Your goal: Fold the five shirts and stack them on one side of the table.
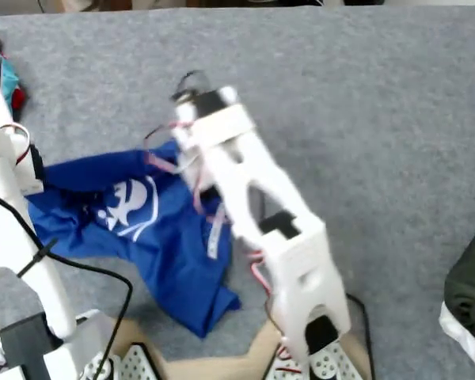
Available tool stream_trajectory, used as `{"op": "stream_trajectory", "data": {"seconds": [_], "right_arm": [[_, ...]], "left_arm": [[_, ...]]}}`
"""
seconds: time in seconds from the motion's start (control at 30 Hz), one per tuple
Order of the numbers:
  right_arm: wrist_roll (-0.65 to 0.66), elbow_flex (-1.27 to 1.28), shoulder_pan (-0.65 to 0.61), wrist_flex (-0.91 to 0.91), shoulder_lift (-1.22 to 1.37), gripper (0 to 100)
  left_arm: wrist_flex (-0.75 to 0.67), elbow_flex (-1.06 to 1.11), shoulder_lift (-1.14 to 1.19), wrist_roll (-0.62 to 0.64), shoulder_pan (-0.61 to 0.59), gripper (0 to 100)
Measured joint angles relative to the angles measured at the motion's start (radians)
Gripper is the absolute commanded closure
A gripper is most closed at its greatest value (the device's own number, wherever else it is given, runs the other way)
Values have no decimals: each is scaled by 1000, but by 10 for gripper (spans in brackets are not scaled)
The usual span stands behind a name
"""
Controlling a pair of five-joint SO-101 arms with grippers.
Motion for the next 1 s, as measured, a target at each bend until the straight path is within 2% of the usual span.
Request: {"op": "stream_trajectory", "data": {"seconds": [0.27,0.33,0.43,0.5,0.67,0.83,1.0], "right_arm": [[5,160,-218,-12,0,989],[5,187,-232,-29,0,942],[3,196,-229,-23,0,848],[3,196,-229,-6,0,822],[12,196,-232,-3,-26,821],[12,196,-216,-3,-190,821],[11,196,-89,-3,-376,822]], "left_arm": [[0,0,0,0,0,981],[0,0,0,0,0,981],[0,0,0,0,0,981],[0,0,0,0,0,981],[0,0,0,0,0,981],[0,0,0,0,0,981],[0,0,0,0,0,981]]}}
